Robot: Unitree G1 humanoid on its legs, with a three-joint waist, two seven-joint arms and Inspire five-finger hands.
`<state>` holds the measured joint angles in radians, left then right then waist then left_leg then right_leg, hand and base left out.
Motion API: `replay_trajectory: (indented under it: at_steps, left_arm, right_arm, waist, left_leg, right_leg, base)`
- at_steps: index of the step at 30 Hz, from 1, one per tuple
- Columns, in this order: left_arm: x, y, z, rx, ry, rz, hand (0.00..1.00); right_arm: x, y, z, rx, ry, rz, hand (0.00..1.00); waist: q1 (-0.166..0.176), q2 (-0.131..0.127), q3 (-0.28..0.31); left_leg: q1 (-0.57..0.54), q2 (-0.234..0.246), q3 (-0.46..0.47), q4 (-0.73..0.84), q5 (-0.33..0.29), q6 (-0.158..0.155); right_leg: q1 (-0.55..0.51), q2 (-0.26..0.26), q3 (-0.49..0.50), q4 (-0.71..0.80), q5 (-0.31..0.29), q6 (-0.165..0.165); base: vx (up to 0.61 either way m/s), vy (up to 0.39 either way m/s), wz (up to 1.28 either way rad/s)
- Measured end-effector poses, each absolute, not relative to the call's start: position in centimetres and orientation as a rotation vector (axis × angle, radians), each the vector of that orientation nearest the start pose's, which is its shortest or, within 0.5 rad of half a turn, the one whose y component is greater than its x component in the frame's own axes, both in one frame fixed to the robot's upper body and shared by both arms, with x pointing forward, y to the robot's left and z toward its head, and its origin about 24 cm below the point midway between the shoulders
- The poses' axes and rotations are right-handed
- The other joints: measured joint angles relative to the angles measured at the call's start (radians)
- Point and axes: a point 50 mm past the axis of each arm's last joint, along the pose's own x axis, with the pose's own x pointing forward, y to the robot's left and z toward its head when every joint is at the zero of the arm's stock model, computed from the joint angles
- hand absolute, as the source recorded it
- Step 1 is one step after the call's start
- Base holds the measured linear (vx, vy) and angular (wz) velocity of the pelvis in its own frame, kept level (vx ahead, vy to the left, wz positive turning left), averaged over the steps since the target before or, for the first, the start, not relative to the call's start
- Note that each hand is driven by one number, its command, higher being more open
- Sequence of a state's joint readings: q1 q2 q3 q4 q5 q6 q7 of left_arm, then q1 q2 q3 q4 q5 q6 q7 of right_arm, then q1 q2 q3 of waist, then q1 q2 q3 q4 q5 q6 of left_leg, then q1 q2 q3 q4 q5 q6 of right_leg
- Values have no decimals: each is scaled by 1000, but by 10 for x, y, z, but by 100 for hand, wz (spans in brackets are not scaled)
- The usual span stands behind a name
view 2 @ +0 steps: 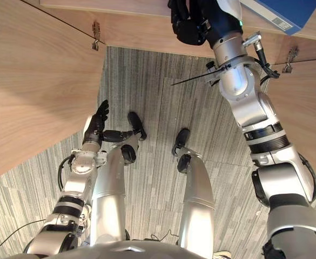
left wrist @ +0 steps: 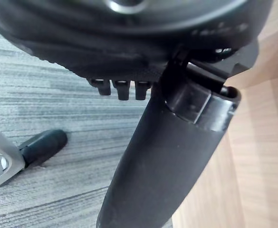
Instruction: Walk over to the cabinet, pick up the folder, carry it to the office cabinet, place the folder inside the office cabinet, then close the office cabinet door
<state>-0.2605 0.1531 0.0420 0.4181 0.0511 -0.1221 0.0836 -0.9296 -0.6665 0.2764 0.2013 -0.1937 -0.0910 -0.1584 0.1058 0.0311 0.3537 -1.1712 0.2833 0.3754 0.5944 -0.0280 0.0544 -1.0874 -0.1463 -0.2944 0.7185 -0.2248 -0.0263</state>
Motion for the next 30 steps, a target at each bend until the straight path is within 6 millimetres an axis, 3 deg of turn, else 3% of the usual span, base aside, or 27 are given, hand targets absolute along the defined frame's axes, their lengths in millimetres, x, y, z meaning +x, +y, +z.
replay_trajectory:
  at_steps: [12, 20, 30]
  left_arm:
    - [308, 183, 33, 196, 34, 88, 100]
    - [315, 186, 43, 191, 3, 97, 100]
    - [321, 191, 47, 209, 4, 108, 100]
  right_arm:
    - [352, -188, 310, -851, -786, -144, 0]
    - [349, -227, 322, -721, -762, -303, 0]
    - [345, -253, 323, -718, -722, -400, 0]
  waist:
    - [0, -3, 2]
    - [0, -5, 3]
    - [0, -7, 4]
  left_leg:
    - [-21, -9, -4, -9, 12, 4]
    - [-38, -8, -8, -5, 12, 5]
    - [-48, 2, -8, 12, 3, 4]
  right_leg:
    - [-19, -8, -6, 3, 0, 0]
    - [-29, -9, -10, 0, 0, 0]
    - [-32, -2, -10, 0, 0, 0]
  base:
    - [30, 51, 3]
    - [24, 45, 0]
    - [16, 35, -2]
